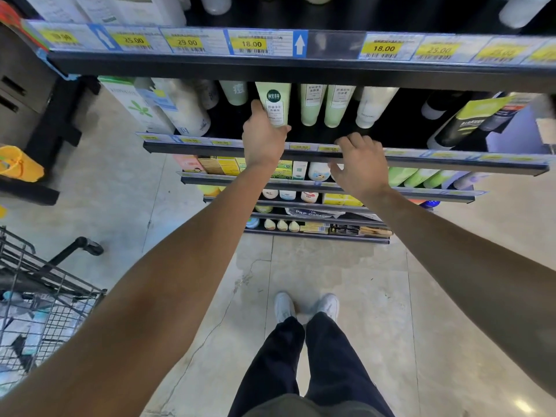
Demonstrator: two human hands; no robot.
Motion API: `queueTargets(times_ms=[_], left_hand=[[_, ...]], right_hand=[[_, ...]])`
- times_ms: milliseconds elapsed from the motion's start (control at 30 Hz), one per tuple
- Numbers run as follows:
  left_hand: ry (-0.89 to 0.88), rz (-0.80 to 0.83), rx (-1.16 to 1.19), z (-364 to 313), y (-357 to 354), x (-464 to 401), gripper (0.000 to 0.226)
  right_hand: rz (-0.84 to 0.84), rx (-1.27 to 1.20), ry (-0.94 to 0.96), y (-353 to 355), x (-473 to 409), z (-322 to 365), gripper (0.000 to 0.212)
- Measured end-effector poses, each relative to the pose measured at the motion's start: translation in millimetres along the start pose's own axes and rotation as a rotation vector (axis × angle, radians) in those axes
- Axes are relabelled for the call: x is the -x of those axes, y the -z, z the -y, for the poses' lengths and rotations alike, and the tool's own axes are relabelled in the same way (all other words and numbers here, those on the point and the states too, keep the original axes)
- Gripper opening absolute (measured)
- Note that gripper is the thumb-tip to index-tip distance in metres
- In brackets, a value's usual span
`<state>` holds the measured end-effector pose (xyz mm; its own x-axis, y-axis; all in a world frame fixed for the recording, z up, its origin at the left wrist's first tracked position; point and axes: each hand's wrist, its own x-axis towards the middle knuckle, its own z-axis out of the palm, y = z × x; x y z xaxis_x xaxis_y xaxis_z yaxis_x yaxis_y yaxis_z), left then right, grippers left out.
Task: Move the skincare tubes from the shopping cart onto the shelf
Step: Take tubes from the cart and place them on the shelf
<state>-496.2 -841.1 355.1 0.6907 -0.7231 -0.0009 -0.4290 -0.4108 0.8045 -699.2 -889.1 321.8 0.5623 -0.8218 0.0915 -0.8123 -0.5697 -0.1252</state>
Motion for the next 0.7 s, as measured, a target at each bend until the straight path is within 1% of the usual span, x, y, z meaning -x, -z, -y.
queueTargets(times_ms=[267, 367, 433, 533, 600, 700], left_hand=[[0.018, 0.038, 0.011, -2.3, -0.1, 2.7, 0.05], [0.036, 0.057, 0.021, -2.7, 5.2, 5.6, 0.054], [0.041, 0.053, 0.028, -4.3, 13.6, 13.0, 0.053], [0.017, 0.041, -0.057, -6.3, 38.2, 41.9, 0.05], [-0.024, 0.03, -0.139, -3.5, 58.7, 72.0, 0.043], [-0.071, -0.013, -0.293, 5.5, 92.0, 122.5, 0.039]], right_hand=[[0.101, -0.004, 0.022, 7.6, 1.3, -0.1, 0.057], [0.162, -0.049, 0.025, 17.9, 0.4, 0.4, 0.058], [0.173, -0.106, 0.035, 28.3, 3.8, 2.4, 0.055], [0.144, -0.201, 0.112, 45.2, 20.6, 14.9, 0.05], [0.132, -0.226, 0.184, 55.4, 38.1, 28.6, 0.046], [0.184, -0.269, 0.293, 69.1, 65.8, 52.7, 0.042]])
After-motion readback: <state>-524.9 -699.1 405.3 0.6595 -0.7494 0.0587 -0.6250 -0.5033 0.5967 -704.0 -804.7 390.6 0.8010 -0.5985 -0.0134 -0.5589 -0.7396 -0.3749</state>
